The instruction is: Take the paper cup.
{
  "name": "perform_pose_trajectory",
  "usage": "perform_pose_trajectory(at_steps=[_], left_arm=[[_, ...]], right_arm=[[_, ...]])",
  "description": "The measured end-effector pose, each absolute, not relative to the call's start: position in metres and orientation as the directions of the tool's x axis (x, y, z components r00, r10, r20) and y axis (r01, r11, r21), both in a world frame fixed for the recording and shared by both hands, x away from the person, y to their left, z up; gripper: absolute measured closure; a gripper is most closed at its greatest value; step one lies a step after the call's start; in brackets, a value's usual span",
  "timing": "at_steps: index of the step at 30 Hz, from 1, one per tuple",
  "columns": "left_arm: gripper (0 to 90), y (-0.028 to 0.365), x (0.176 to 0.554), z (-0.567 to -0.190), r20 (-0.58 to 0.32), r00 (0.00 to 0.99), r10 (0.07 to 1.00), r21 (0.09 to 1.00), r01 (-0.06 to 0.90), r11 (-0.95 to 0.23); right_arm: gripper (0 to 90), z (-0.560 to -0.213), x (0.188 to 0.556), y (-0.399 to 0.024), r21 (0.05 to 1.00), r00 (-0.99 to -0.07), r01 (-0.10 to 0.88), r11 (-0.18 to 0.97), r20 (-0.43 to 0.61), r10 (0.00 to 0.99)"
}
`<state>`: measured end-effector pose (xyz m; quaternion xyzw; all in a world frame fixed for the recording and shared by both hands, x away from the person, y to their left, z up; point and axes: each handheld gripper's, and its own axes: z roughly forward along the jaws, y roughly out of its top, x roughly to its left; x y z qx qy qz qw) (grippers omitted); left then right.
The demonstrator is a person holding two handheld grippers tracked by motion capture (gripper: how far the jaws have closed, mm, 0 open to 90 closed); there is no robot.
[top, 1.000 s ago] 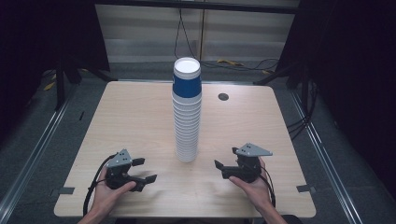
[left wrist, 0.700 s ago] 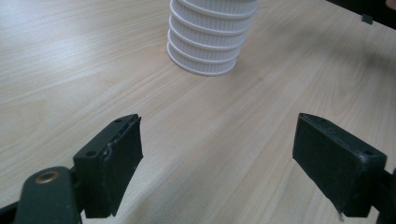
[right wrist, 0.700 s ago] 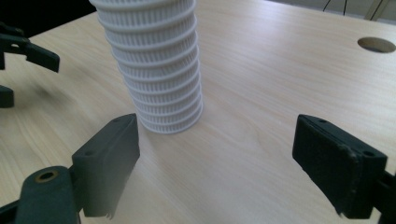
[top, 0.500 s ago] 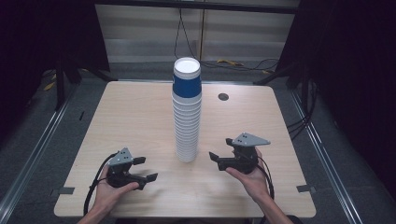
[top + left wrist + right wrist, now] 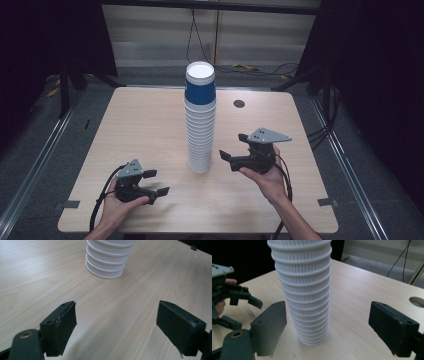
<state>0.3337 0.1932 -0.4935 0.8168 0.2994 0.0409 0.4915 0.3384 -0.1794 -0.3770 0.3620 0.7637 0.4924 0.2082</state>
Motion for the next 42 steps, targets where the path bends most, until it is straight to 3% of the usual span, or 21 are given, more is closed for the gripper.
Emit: perform_pose_trajectory(at_steps=[26, 42], left_arm=[[17.9, 0.194, 0.336, -0.496, -0.235, 0.813, 0.533, 0.818, 0.462, -0.344], [16.8, 0.199, 0.335, -0.493, -0.231, 0.815, 0.532, 0.824, 0.454, -0.338]], right_arm=[[14.0, -0.331, 0.345, -0.189, 0.928, -0.684, 0.299, 0.221, 0.048, 0.728], [14.2, -0.305, 0.361, -0.173, 0.94, -0.736, 0.271, 0.207, 0.064, 0.674]])
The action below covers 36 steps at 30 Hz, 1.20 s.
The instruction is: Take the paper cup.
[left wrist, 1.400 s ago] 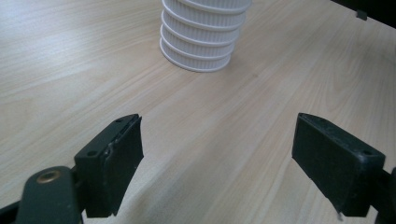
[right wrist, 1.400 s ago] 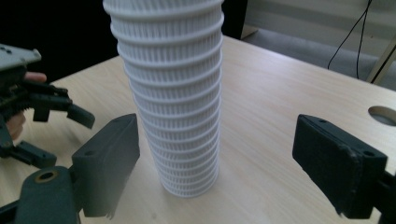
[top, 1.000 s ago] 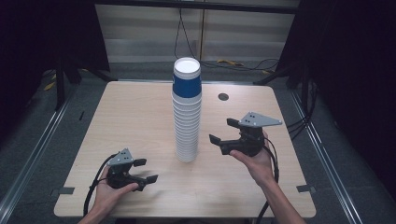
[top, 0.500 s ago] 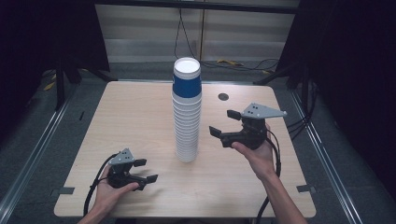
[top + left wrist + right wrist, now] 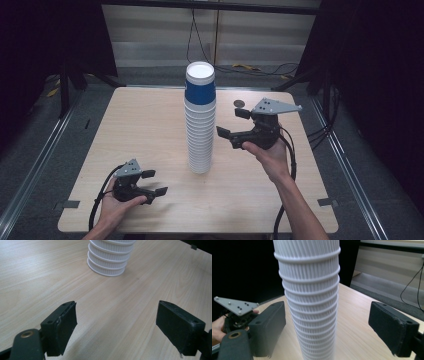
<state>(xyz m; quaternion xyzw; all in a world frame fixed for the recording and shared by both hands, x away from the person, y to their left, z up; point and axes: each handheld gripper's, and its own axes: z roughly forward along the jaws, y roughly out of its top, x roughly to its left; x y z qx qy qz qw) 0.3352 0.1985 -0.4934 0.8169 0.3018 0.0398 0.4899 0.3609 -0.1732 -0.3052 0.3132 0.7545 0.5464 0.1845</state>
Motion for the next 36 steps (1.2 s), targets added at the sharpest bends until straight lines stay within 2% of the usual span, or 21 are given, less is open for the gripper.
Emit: perform_pose_trajectory(at_steps=[23, 36], left_arm=[[17.1, 0.198, 0.334, -0.493, -0.222, 0.823, 0.522, 0.821, 0.447, -0.355], [17.4, 0.196, 0.334, -0.494, -0.221, 0.821, 0.526, 0.818, 0.45, -0.358]], right_arm=[[15.6, -0.251, 0.378, -0.145, 0.945, -0.801, 0.219, 0.245, 0.031, 0.598], [13.9, -0.23, 0.397, -0.132, 0.93, -0.831, 0.247, 0.271, 0.059, 0.554]])
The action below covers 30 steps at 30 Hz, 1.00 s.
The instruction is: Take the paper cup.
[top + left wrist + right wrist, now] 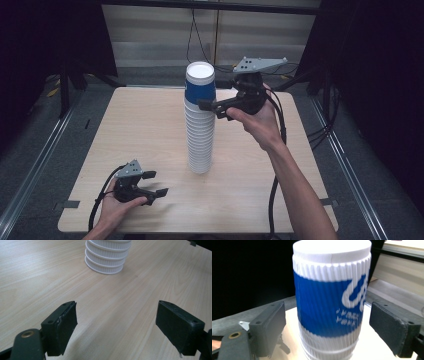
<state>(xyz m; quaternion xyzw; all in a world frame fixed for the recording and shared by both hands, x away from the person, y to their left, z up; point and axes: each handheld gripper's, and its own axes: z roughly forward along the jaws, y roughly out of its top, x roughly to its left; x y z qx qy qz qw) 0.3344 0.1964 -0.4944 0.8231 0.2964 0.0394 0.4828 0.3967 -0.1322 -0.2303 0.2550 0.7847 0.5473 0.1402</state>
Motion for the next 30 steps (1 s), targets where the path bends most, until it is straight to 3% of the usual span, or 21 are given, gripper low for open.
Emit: perform_pose_trajectory(at_steps=[12, 24, 30], left_arm=[[18.3, 0.195, 0.335, -0.496, -0.222, 0.818, 0.53, 0.816, 0.453, -0.359], [18.3, 0.196, 0.335, -0.495, -0.224, 0.82, 0.526, 0.817, 0.452, -0.357], [18.3, 0.195, 0.335, -0.495, -0.22, 0.826, 0.519, 0.817, 0.447, -0.365]], right_arm=[[14.0, -0.219, 0.409, -0.117, 0.921, -0.827, 0.238, 0.31, 0.025, 0.562], [14.4, -0.217, 0.425, -0.108, 0.902, -0.832, 0.283, 0.326, 0.062, 0.551], [23.8, -0.215, 0.423, -0.106, 0.905, -0.842, 0.272, 0.327, 0.059, 0.536]])
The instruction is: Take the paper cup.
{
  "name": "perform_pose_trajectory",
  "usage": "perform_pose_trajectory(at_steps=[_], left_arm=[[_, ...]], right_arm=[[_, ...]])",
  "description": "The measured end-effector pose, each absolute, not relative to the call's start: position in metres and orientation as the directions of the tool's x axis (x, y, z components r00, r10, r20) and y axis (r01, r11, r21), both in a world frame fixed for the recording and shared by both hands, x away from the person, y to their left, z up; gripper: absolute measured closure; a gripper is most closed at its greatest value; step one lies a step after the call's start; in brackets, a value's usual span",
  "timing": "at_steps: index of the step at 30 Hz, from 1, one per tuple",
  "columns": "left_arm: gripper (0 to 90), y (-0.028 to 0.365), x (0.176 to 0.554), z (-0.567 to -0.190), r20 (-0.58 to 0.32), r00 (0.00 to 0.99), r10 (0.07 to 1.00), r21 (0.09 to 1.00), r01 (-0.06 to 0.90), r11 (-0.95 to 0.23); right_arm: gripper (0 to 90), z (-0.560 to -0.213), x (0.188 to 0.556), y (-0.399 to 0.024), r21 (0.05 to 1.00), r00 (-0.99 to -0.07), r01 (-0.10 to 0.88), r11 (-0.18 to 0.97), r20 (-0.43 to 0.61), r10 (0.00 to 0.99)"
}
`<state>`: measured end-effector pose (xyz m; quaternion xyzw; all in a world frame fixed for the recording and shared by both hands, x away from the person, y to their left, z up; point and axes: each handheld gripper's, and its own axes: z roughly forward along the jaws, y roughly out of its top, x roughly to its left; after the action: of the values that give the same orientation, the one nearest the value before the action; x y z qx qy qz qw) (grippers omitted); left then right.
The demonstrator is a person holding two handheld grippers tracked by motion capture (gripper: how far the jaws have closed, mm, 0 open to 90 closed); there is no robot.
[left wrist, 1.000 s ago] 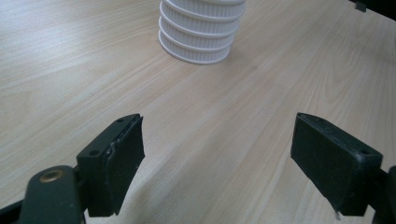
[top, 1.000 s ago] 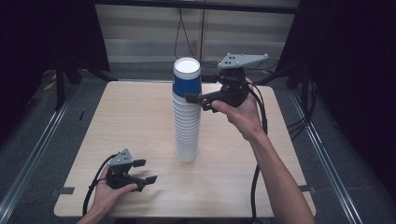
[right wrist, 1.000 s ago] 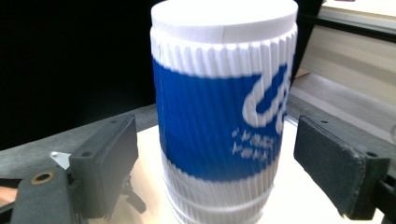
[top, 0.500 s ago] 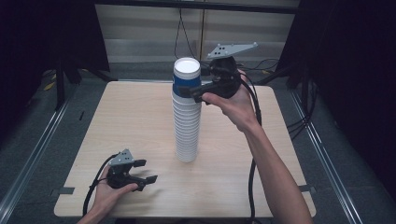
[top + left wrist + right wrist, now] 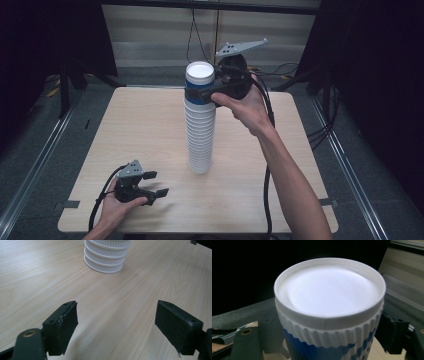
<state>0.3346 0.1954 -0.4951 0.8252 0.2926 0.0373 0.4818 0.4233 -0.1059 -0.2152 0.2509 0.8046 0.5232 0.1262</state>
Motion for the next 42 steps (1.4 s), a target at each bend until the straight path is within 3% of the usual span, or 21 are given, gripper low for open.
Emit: perform_pose_trajectory(at_steps=[12, 42], left_arm=[[18.3, 0.194, 0.334, -0.496, -0.221, 0.826, 0.519, 0.813, 0.45, -0.369], [18.1, 0.195, 0.333, -0.495, -0.218, 0.829, 0.514, 0.817, 0.443, -0.368]], right_arm=[[24.6, -0.216, 0.422, -0.105, 0.916, -0.844, 0.254, 0.311, 0.052, 0.534], [25.7, -0.201, 0.418, -0.115, 0.97, -0.835, 0.196, 0.147, 0.087, 0.543]])
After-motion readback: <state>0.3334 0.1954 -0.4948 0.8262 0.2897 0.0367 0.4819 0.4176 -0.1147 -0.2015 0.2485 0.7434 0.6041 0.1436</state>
